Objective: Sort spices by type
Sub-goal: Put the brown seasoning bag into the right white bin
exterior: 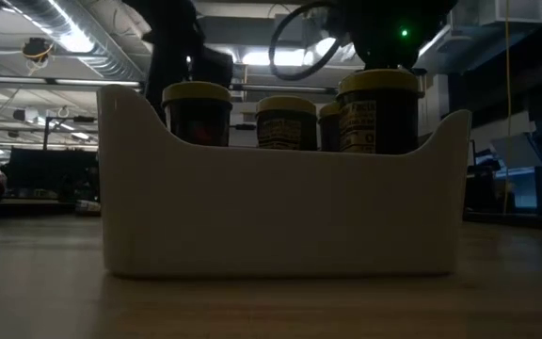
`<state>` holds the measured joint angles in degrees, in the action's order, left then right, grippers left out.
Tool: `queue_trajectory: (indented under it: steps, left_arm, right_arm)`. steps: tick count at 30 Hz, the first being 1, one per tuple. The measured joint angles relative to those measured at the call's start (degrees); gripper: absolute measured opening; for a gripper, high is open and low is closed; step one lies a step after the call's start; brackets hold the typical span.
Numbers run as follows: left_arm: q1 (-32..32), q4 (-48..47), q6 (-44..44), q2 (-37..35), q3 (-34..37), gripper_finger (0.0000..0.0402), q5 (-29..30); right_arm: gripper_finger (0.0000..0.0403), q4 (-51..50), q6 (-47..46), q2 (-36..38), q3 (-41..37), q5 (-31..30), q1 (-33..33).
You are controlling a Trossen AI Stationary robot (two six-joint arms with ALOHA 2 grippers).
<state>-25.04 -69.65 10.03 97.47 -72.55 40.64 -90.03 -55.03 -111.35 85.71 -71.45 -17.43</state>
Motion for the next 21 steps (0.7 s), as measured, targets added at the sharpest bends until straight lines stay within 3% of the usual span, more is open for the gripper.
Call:
queue_trajectory:
  steps: [3,7,16,21]
  left_arm:
    - [-1.0,0.0,1.7,-3.3,0.0,0.0,0.9]
    - [-5.3,0.3,2.9,-5.1,0.0,0.001,-3.9]
    - [-15.5,8.4,1.7,-4.6,2.8,0.0117,-6.8]
    - [-17.9,9.1,3.4,-4.3,7.0,0.0135,-10.7]
  right_arm:
    - [0.0379,0.0,-1.6,0.0,0.0,0.5,0.0]
    - [0.0379,0.1,-3.7,0.0,-0.3,0.3,0.2]
    - [0.0379,0.1,-6.5,0.0,-0.4,0.1,0.1]
    - [0.0379,0.4,-6.4,0.0,-0.4,0.0,0.1]
